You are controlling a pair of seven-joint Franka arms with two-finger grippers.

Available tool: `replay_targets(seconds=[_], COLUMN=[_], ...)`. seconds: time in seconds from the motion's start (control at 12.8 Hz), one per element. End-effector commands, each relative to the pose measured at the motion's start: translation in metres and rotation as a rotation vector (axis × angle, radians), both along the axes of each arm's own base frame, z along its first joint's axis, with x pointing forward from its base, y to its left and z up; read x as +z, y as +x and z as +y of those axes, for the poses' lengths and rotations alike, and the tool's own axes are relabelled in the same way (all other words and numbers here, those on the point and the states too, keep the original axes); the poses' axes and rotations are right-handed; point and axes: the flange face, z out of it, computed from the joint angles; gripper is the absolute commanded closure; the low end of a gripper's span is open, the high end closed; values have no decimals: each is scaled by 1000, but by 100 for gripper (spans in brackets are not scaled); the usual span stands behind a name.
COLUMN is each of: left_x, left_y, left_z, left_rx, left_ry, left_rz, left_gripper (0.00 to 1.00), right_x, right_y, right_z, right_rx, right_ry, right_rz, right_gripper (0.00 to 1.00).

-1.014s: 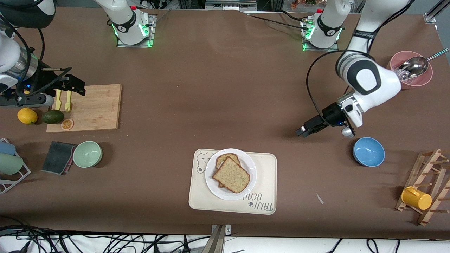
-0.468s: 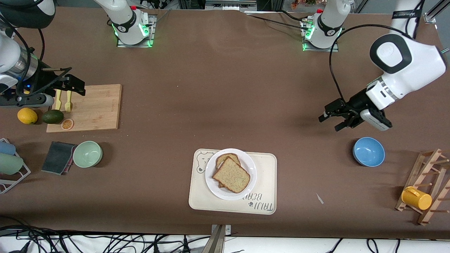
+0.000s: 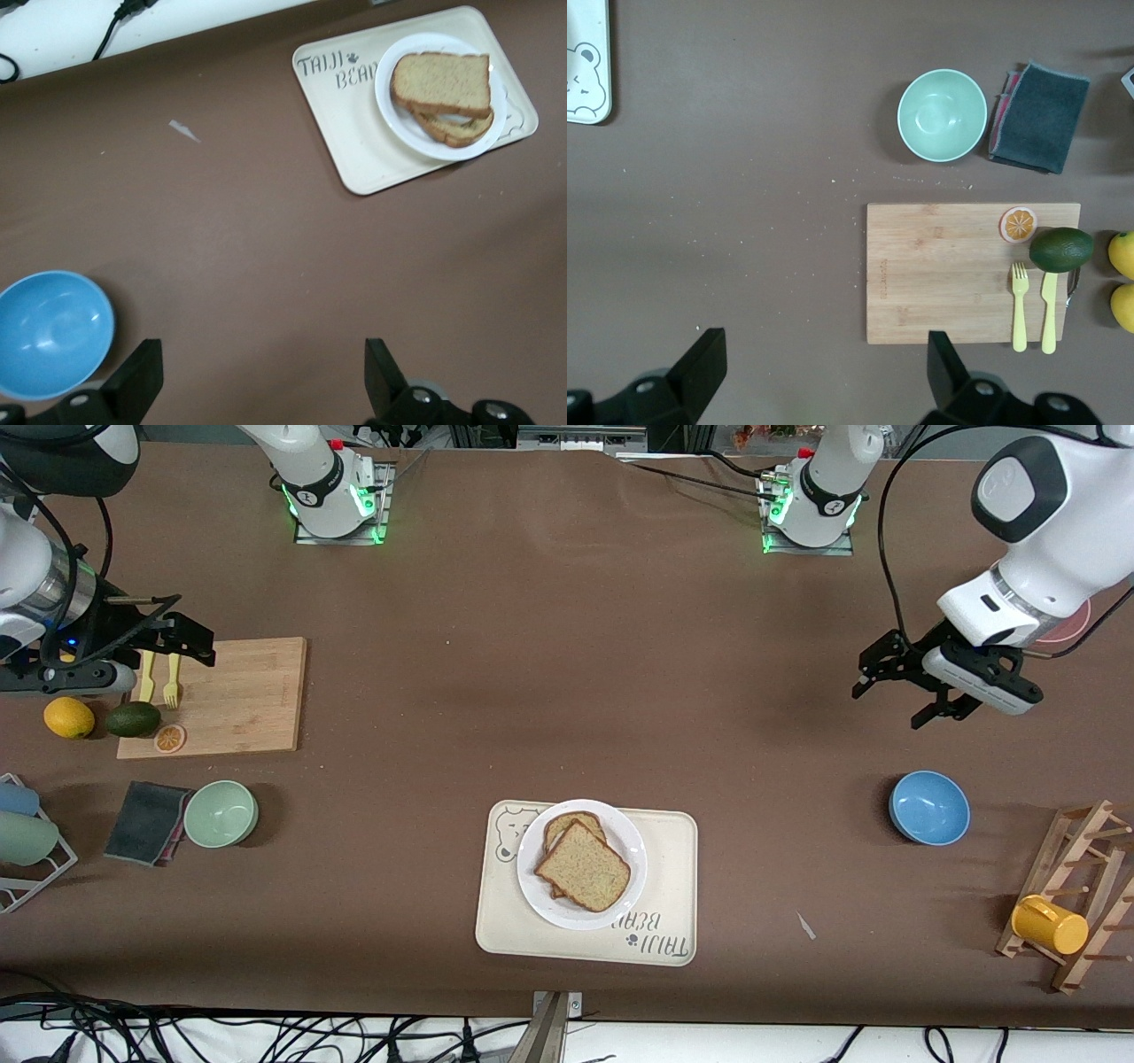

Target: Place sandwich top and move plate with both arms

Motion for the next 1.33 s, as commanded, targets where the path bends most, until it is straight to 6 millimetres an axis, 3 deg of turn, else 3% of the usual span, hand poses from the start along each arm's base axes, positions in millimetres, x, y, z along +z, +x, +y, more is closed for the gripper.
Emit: replay_targets(seconds=[0.0, 0.23, 0.39, 0.55, 1.25], left_x=[43, 84, 101, 107, 121], left_y=[4, 1, -4, -4, 34], left_z=[17, 22, 23, 19, -31], left_rx=[-10, 17, 53, 85, 411], left_ry=[103, 211, 241, 240, 233], left_rz=[38, 105, 150, 205, 350], left_gripper=[0, 0, 0, 0, 0], right_x=[3, 3, 2, 2, 2], right_y=[1, 1, 1, 1, 1], right_z=[-1, -2, -2, -2, -1], right_rx=[0, 0, 0, -1, -1], right_ry=[-11, -11, -11, -11, -10], right_rz=[1, 2, 4, 4, 4], right_gripper=[0, 0, 0, 0, 0])
